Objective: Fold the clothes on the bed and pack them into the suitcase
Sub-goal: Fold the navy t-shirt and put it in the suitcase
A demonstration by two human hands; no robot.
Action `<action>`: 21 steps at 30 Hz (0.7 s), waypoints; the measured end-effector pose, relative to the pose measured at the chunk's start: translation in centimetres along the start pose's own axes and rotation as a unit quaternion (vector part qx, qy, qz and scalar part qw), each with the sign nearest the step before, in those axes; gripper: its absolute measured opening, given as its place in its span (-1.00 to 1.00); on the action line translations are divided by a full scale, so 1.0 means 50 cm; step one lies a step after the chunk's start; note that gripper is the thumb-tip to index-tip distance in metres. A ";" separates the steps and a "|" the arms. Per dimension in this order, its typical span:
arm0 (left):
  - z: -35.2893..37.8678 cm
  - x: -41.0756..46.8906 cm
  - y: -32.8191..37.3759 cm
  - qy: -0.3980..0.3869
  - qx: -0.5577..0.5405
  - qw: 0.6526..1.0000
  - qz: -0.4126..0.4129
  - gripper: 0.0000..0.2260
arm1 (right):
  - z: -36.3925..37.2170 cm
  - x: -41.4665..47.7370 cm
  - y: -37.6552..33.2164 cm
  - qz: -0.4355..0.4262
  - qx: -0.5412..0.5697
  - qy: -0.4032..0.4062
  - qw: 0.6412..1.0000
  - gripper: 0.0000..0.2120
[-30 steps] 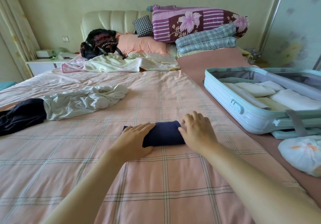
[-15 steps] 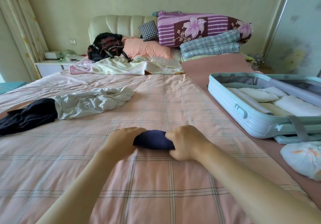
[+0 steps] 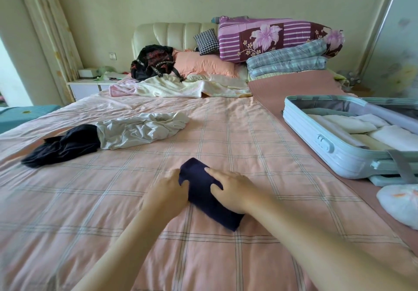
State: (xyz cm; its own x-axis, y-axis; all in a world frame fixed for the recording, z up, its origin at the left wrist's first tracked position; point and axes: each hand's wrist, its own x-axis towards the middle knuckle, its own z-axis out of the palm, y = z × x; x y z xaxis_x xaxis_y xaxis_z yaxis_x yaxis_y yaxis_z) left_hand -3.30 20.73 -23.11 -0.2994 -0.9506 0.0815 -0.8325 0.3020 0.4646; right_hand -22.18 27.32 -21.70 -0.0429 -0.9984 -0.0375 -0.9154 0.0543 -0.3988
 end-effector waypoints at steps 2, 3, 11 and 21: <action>0.017 -0.011 0.018 0.008 -0.040 0.999 -0.006 -0.54 | -0.001 -0.009 -0.002 -0.008 0.012 0.011 1.000 -0.45; 0.020 -0.014 0.028 0.018 -0.059 0.998 -0.006 -0.52 | -0.002 -0.012 -0.002 -0.007 0.022 0.015 1.000 -0.44; 0.051 -0.013 0.131 0.010 -0.243 0.970 0.023 -0.37 | -0.037 -0.067 0.038 0.009 0.117 0.113 0.987 -0.41; 0.156 0.024 0.403 -0.065 -0.332 0.925 0.172 -0.41 | -0.176 -0.179 0.266 0.099 0.111 0.268 0.952 -0.41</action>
State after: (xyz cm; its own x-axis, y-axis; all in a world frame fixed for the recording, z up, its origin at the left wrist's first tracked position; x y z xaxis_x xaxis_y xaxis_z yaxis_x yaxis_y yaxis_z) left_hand -24.07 26.21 -20.53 -0.5831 -0.7764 0.2390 -0.2196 0.4339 0.8738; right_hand -37.49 36.81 -18.61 -0.4576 -0.8309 0.3167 -0.7635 0.1846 -0.6189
